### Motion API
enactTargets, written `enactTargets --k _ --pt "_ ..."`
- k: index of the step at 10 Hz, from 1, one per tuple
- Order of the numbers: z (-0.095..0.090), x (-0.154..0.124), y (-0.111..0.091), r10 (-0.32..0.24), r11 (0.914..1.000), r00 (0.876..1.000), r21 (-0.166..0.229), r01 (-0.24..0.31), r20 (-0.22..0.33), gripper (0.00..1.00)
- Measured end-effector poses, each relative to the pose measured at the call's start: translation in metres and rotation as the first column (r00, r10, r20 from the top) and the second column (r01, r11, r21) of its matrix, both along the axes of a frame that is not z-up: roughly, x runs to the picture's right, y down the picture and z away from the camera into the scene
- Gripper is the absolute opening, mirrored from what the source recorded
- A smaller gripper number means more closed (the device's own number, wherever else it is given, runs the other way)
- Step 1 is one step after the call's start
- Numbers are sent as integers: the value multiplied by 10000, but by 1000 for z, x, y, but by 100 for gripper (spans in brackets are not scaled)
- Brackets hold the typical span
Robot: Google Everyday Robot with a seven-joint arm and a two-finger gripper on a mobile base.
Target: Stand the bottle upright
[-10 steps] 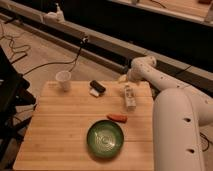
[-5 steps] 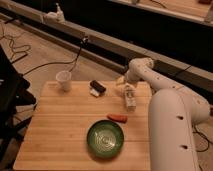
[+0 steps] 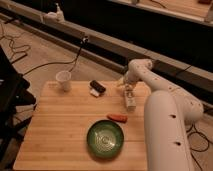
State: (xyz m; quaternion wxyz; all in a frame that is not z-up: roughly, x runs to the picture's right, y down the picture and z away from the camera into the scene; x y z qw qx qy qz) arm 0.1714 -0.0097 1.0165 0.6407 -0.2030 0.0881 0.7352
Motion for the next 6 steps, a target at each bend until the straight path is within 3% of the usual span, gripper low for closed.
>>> enactTargets --k 4,5,6 --pt "4 12 -4 46 10000 9999 7 -46 -159 8" --pt "-1 14 -14 14 9998 9998 176 -11 -179 1" --pt "-6 15 -23 -26 9994 9998 347 33 -195 0"
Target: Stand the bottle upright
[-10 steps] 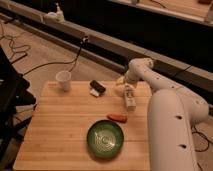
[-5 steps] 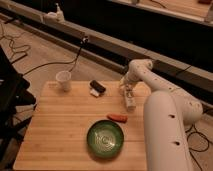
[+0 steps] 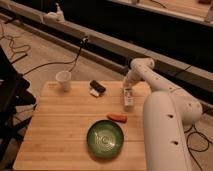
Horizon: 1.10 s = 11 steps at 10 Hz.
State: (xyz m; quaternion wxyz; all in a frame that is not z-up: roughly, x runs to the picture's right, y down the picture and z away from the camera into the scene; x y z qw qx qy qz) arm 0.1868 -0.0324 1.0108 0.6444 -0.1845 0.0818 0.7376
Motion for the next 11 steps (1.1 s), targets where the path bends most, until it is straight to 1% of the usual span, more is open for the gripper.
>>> enactTargets --k 1,2,4,5,7,8,9,10,11 --pt "-10 1 -17 -86 9994 10000 339 87 -23 0" --pt "-16 0 -28 -164 9984 9999 547 166 -37 0" --pt "-37 -6 -56 -418 9925 9991 1144 419 -27 0" --pt "-48 -11 -68 -555 9881 9985 1439 548 7 0" --pt "-66 -20 -84 -832 9785 9965 1898 804 71 0" --pt "-72 -24 -87 -929 9749 9957 2037 895 71 0" --pt "-80 -27 -93 -1055 9693 9944 2240 1018 49 0" --pt "-83 -29 -96 -1114 9657 9938 2360 1081 5 0" --pt "-89 -31 -105 -1168 9581 9931 2623 1149 -82 0"
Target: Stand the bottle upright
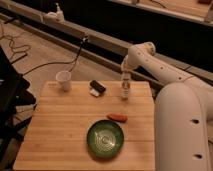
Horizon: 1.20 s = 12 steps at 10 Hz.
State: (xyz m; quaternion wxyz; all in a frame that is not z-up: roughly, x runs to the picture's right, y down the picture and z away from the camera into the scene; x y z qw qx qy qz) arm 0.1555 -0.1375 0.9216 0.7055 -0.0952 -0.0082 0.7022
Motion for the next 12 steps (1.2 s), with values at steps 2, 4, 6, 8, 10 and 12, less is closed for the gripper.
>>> enactTargets --k 2,4,6,8,10,12 --pt "-9 -8 -17 -129 9986 9999 518 132 -47 0" --pt "-12 -15 -14 -105 9971 9999 752 105 -12 0" --pt "-10 -5 13 97 9993 9999 365 -95 -43 0" --pt "-10 -11 13 102 9993 9999 353 -103 47 0" --pt "-10 -11 14 130 9993 9999 342 -132 54 0" --pt "-10 -10 14 130 9993 9999 347 -131 45 0"
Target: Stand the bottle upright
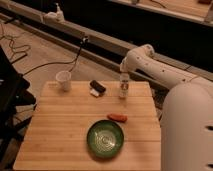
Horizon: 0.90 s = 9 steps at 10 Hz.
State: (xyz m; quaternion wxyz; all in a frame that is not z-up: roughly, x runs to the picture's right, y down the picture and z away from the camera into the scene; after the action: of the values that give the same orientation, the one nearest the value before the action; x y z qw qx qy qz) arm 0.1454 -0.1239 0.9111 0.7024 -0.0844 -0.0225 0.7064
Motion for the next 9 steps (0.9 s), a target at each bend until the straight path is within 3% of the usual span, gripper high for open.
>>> enactTargets --k 4,9 --pt "0 0 -6 6 9999 10000 134 -6 -53 0" --pt "11 -9 -50 304 9898 9995 1393 -302 7 0"
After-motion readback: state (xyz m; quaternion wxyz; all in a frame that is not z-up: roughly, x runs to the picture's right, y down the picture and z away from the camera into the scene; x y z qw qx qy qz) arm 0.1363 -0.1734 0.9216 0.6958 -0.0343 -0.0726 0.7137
